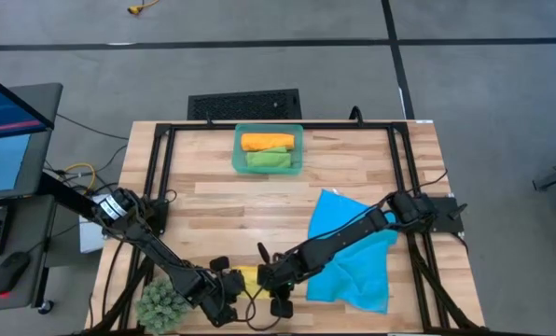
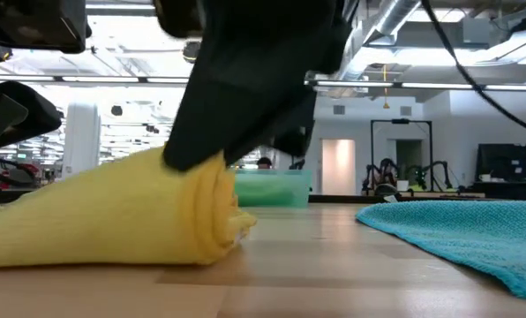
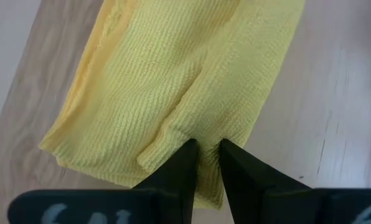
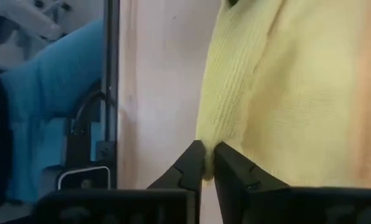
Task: Roll microfiber towels into tight, uniform cylinder then place into a basket
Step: Fold the yellow towel
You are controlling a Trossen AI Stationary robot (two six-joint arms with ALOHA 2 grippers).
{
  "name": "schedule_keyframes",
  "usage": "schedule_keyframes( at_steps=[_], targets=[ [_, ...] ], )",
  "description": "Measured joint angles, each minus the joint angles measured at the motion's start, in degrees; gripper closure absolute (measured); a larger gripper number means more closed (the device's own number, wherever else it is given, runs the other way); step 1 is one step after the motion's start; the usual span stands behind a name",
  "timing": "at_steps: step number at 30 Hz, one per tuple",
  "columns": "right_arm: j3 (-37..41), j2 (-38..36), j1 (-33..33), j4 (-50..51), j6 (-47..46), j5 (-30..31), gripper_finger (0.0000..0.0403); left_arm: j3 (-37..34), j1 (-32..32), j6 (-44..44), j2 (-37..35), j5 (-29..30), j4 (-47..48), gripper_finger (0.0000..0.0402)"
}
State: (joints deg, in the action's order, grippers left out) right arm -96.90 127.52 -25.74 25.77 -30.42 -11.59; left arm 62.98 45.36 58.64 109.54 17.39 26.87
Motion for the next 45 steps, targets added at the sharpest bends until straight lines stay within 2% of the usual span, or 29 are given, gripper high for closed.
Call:
schedule_keyframes(
  at_steps=[5, 16, 22, 26, 29, 33, 37, 40, 45],
  targets=[
    [0.0, -0.6, -0.2, 2.3, 2.9, 4.0, 0.0351, 0.0, 0.0, 0.6, 0.1, -0.2, 0.0, 0.0336],
    [0.0, -0.8, 0.5, 2.9, 5.2, 4.0, 0.0338, -0.1, 0.0, 0.6, 0.2, -0.4, 0.0, 0.0336],
    [0.0, -0.8, 1.4, 4.9, 4.1, 3.3, 0.0302, -0.1, 0.0, 0.5, 0.2, -0.4, 0.1, 0.0336],
    [-0.9, -1.2, 3.1, 9.6, 3.6, -1.3, 0.0282, -0.1, 0.0, 0.6, 0.2, -0.5, 0.0, 0.0336],
    [-1.0, -3.5, 3.4, 12.3, 6.2, -1.2, 0.0278, -0.2, 0.0, 1.2, 0.2, -0.5, -0.3, 0.0336],
    [-1.0, -7.8, 1.4, 15.8, 10.7, 2.9, 0.0280, -0.2, 0.0, 3.4, 0.2, -0.5, -0.4, 0.0336],
    [-1.1, -9.8, -3.8, 12.4, 18.3, 12.8, 0.0281, -0.2, 0.0, 5.6, 0.2, -0.5, -0.4, 0.0336],
    [-1.2, -8.4, -7.9, 6.9, 26.5, 18.3, 0.0280, -0.2, -0.4, 7.9, 0.1, -0.9, -0.5, 0.0336],
    [-1.0, -3.2, -11.2, 3.0, 39.5, 23.2, 0.0279, -0.2, -0.6, 7.5, 0.1, -1.7, -0.6, 0.0336]
  ],
)
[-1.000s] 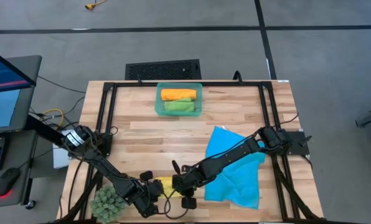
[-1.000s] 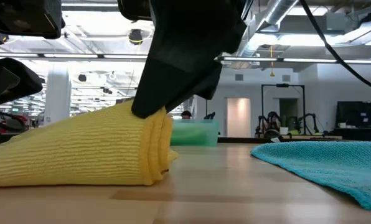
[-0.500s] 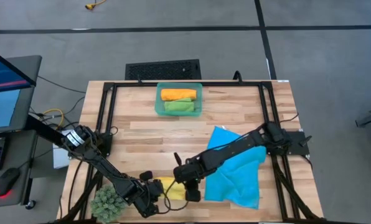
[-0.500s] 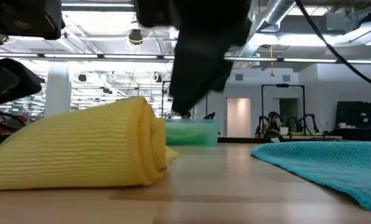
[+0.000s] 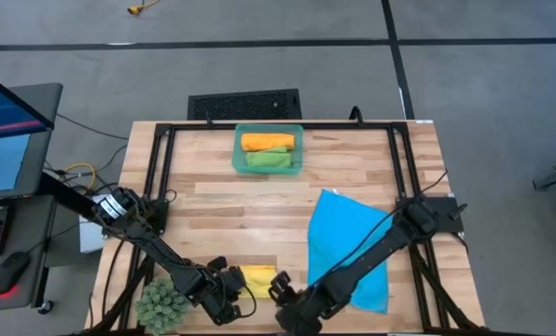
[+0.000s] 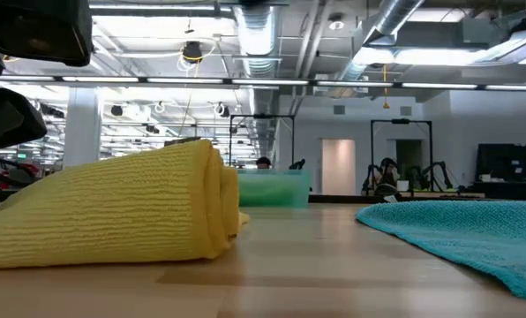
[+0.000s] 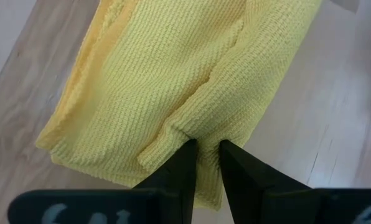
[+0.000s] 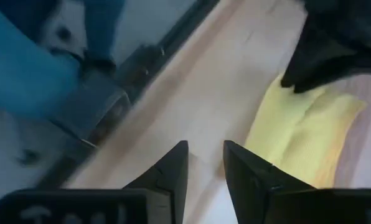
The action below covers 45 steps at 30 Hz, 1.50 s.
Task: Roll microfiber towels into tight, uniform cylinder then place into a basket
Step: Fold the yellow towel
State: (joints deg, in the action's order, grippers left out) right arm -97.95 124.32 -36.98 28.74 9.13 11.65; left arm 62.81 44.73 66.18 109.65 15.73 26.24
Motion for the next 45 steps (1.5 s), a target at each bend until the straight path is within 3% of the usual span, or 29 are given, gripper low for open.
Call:
schedule_keyframes(
  at_steps=[4, 11, 24, 39, 45],
  targets=[
    [-0.1, 3.0, 0.0, -1.8, 5.1, 5.4, 0.0275, 0.0, 0.0, 0.5, 0.0, -0.2, 0.0, 0.0336],
    [0.0, 5.4, 2.1, -4.5, 9.4, 0.2, 0.0246, 0.0, 0.0, 0.5, 0.0, -0.4, 0.0, 0.0336],
    [0.0, 5.4, 8.0, -1.4, 1.9, 0.3, 0.0209, 0.0, -0.3, 0.3, 0.0, -0.8, -0.1, 0.0336],
    [-0.3, 8.7, 8.2, -1.1, -1.7, -3.4, 0.0213, 0.0, -0.3, 0.3, -0.1, -1.7, -0.1, 0.0336],
    [-0.2, 8.8, 8.3, -0.7, -5.4, -3.5, 0.0252, 0.0, -0.3, -0.9, -0.1, -1.6, -0.2, 0.0334]
  ],
)
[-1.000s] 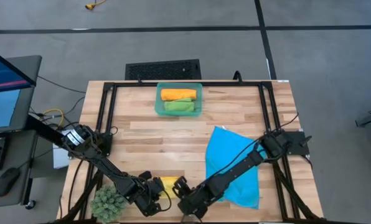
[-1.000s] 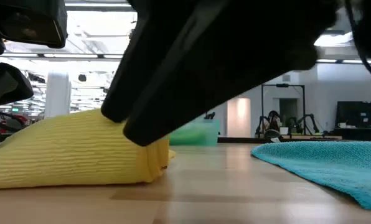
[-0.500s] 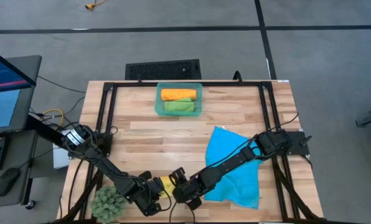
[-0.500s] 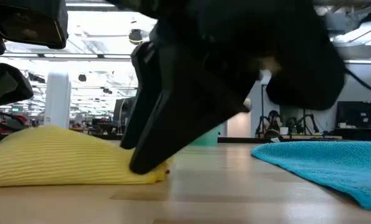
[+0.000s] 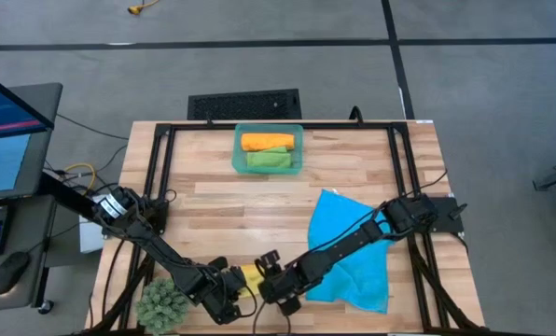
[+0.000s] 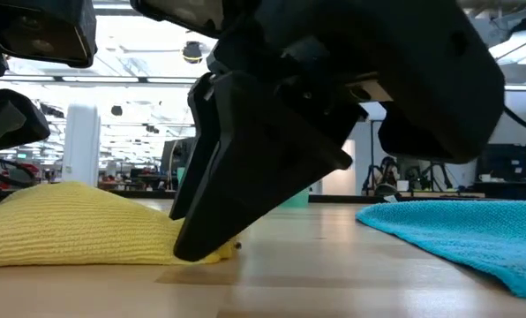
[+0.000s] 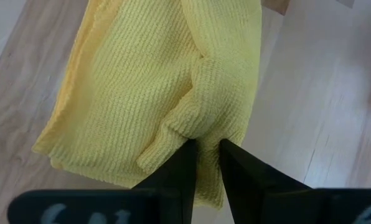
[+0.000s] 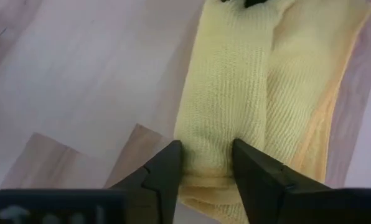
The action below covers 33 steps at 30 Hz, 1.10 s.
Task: Roll microfiber towels into tight, uniform cylinder then place into a basket
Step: Fold the yellow towel
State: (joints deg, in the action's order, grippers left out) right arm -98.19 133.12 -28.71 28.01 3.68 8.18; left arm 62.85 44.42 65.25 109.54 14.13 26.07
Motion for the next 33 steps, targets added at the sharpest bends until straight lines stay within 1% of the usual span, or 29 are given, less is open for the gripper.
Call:
schedule_keyframes(
  at_steps=[5, 9, 11, 14, 16, 19, 22, 25, 27, 33],
  targets=[
    [0.0, 0.0, 0.4, 0.0, -3.9, -0.2, 0.0319, 0.0, 0.0, -2.9, 0.0, 0.2, -0.3, 0.0309],
    [0.1, 0.0, 0.4, 0.0, -6.2, -0.2, 0.0370, 0.0, 0.2, -3.5, 0.1, 1.5, -0.7, 0.0270],
    [0.1, 0.0, 0.4, 0.0, -7.3, -0.2, 0.0385, 0.1, 0.2, -3.3, 0.1, 1.8, -0.8, 0.0248],
    [0.1, 0.0, 0.4, 0.0, -8.2, -0.3, 0.0386, 0.1, 0.1, -4.0, 0.1, 1.7, -1.2, 0.0221],
    [0.1, 0.0, 0.4, 0.0, -8.2, -0.4, 0.0381, 0.0, 0.1, -7.2, 0.1, 1.6, -2.2, 0.0211],
    [0.2, 0.0, 0.4, -0.1, -8.3, -0.6, 0.0366, 0.7, 0.8, -10.4, 0.1, 2.1, -2.9, 0.0208],
    [0.2, 0.0, 0.4, -0.1, -8.7, -0.8, 0.0370, 3.5, 2.1, -12.4, 0.6, 3.9, 1.3, 0.0211],
    [0.2, 0.0, 0.8, 0.0, -9.6, -2.6, 0.0385, 7.4, 3.9, -13.1, 0.7, 6.5, 8.0, 0.0216],
    [0.2, 0.0, 1.1, 0.0, -9.9, -4.0, 0.0386, 9.3, 5.0, -14.0, 0.6, 8.6, 9.9, 0.0218],
    [0.2, 0.0, 1.4, 0.0, -10.3, -3.9, 0.0371, 11.2, 7.8, -20.7, 0.5, 15.6, 10.1, 0.0219]
  ],
)
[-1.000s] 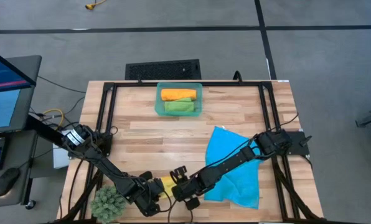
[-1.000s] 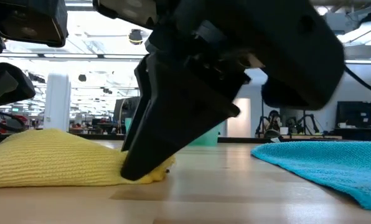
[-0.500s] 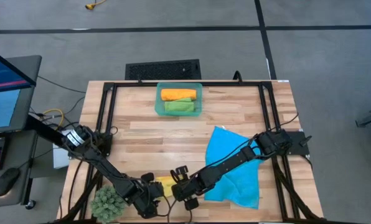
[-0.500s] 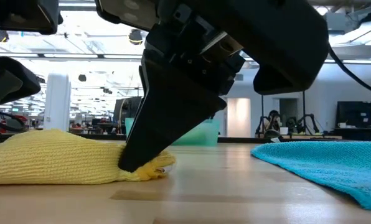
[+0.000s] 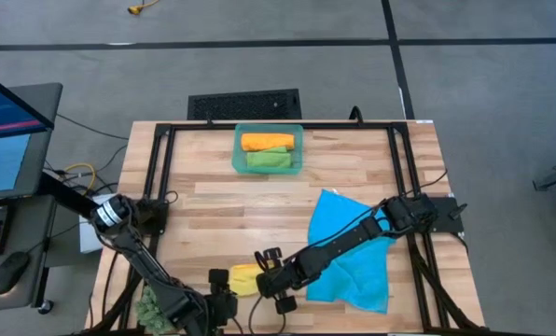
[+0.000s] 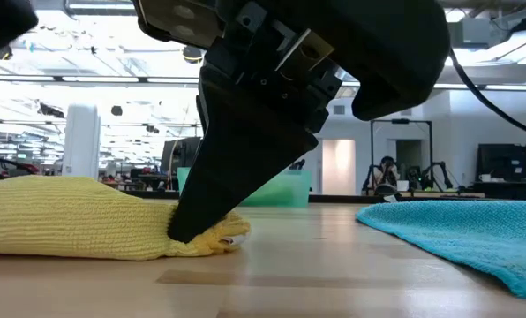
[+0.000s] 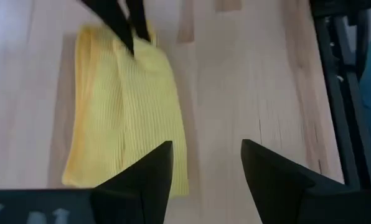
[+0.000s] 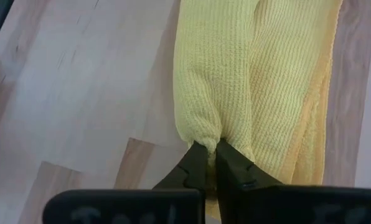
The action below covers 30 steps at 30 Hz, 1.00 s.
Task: Roll microfiber towels into tight, uniform cylinder then place into a basket
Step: Fold the yellow towel
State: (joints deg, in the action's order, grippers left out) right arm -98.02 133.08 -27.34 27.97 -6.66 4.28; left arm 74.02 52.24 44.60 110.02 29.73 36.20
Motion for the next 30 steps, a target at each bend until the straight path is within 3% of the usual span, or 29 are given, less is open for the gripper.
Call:
schedule_keyframes(
  at_steps=[11, 20, 30],
  targets=[
    [0.0, 0.0, 0.1, 0.0, 0.0, -0.1, 0.0376, -0.9, -0.7, -6.4, 4.6, 1.6, -0.9, 0.0220],
    [0.0, 0.0, 0.2, 0.1, 0.0, -2.7, 0.0384, -0.6, -1.0, -0.4, 7.0, 5.3, 2.9, 0.0220],
    [0.0, 0.0, 0.2, 0.2, 0.1, -3.2, 0.0384, 1.1, 1.4, -0.8, 7.3, 10.7, 4.7, 0.0220]
  ],
)
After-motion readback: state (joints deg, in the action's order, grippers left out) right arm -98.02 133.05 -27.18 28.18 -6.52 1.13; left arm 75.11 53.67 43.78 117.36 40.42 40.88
